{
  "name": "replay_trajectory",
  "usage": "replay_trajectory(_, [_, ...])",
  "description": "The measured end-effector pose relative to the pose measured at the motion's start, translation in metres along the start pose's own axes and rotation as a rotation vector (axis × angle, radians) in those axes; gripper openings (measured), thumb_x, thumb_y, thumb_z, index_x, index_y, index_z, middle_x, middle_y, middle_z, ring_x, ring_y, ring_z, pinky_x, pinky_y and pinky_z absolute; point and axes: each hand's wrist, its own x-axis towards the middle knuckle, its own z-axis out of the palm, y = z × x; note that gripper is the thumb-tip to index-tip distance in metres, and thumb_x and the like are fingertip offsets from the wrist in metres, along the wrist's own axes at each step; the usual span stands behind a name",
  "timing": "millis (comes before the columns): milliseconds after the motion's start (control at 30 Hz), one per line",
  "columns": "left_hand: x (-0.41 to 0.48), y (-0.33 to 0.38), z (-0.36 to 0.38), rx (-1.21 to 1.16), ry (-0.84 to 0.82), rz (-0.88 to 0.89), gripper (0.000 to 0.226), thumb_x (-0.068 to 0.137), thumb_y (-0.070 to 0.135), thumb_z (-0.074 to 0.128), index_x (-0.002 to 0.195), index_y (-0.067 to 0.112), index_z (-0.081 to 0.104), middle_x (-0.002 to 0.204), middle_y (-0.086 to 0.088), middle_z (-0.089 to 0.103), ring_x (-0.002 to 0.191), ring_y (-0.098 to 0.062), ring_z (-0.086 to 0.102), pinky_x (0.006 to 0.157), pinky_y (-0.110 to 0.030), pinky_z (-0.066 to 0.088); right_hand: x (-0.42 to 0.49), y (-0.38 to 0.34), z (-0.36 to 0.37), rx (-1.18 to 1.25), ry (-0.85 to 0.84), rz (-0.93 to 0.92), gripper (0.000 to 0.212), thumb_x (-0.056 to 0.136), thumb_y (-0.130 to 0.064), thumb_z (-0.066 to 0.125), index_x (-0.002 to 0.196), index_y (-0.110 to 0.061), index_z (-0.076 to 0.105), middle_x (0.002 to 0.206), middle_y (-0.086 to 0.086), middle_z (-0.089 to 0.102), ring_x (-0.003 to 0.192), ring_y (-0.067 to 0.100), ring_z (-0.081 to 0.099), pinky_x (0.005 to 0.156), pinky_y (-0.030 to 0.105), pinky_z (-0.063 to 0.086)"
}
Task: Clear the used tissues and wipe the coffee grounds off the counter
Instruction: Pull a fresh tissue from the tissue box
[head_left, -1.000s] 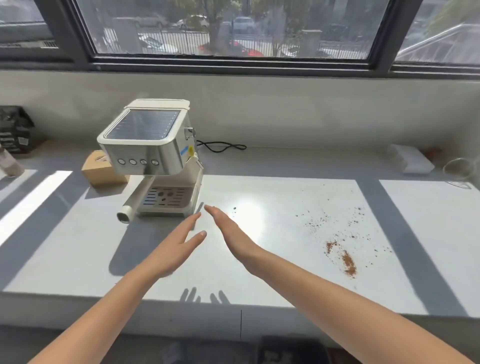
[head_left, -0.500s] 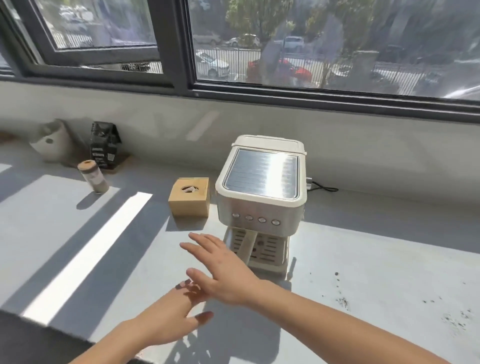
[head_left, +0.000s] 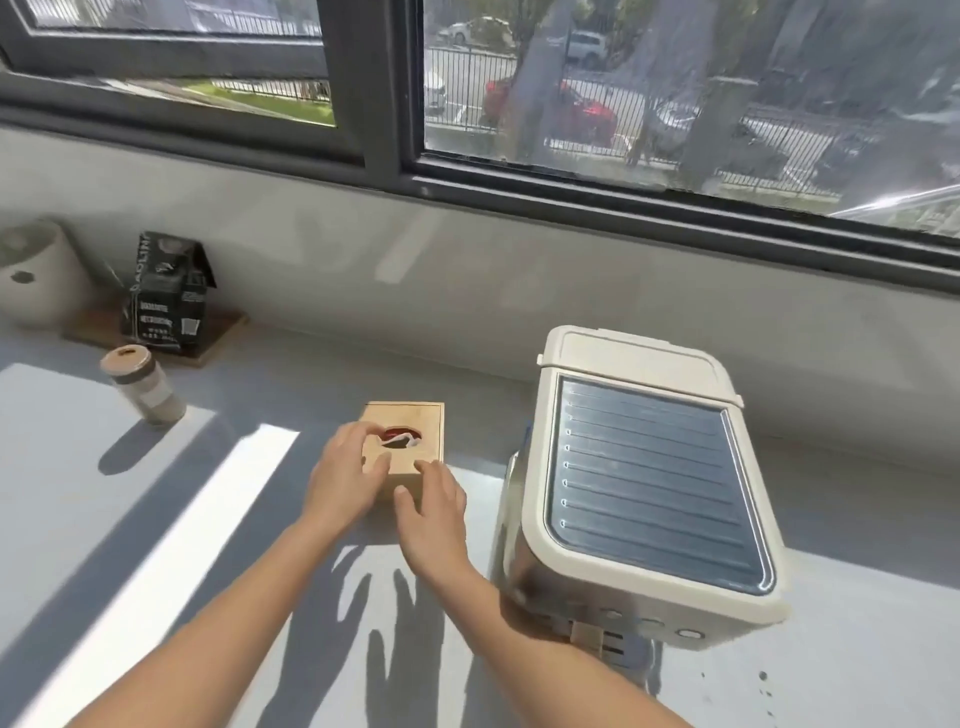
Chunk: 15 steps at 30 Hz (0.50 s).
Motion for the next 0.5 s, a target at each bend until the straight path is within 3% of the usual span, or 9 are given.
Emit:
replay_trajectory(100, [0.042, 0.001, 0.017, 0.043, -0.010, -0.009, 0.024, 0.086, 0.023, 0.061, 0.109, 0.019, 0.059, 0.123, 0.001, 0.053, 0.114, -0.020, 0.049, 0.093, -0.043, 0.044, 0.031, 0.001, 0.008, -0.064, 0.079, 0.037, 0.046, 0.097, -0.027, 0.037, 0.143, -0.019, 0.036, 0.160, -0.005, 0.015, 0.145, 0.016, 0.007, 0.116, 0.038, 0.016])
replay_trajectory(200, [0.063, -0.006, 0.031, 0.145, -0.062, 0.011, 0.019, 0.082, 0.026, 0.062, 0.100, 0.021, 0.059, 0.117, 0.004, 0.051, 0.116, -0.017, 0.041, 0.085, -0.038, 0.044, 0.048, 0.000, 0.018, -0.088, 0.112, 0.022, 0.046, 0.097, -0.025, 0.039, 0.142, -0.024, 0.037, 0.157, -0.009, 0.022, 0.144, 0.014, 0.010, 0.116, 0.037, 0.015])
replay_trajectory(333, [0.069, -0.021, 0.039, 0.105, -0.003, 0.057, 0.009, 0.077, 0.022, 0.066, 0.085, 0.021, 0.060, 0.111, 0.005, 0.052, 0.102, -0.009, 0.040, 0.077, -0.030, 0.039, 0.064, 0.003, 0.027, -0.169, 0.162, 0.007, 0.042, 0.095, -0.025, 0.038, 0.137, -0.025, 0.043, 0.150, -0.013, 0.031, 0.141, 0.014, 0.016, 0.115, 0.040, 0.018])
replay_trajectory(500, [0.065, -0.032, 0.042, 0.011, 0.018, 0.073, 0.008, 0.082, 0.022, 0.067, 0.076, 0.016, 0.069, 0.120, 0.006, 0.053, 0.091, -0.002, 0.045, 0.078, -0.027, 0.041, 0.066, 0.009, 0.030, -0.305, 0.192, -0.013, 0.037, 0.096, -0.028, 0.038, 0.132, -0.028, 0.048, 0.149, -0.015, 0.032, 0.139, 0.012, 0.019, 0.111, 0.040, 0.022])
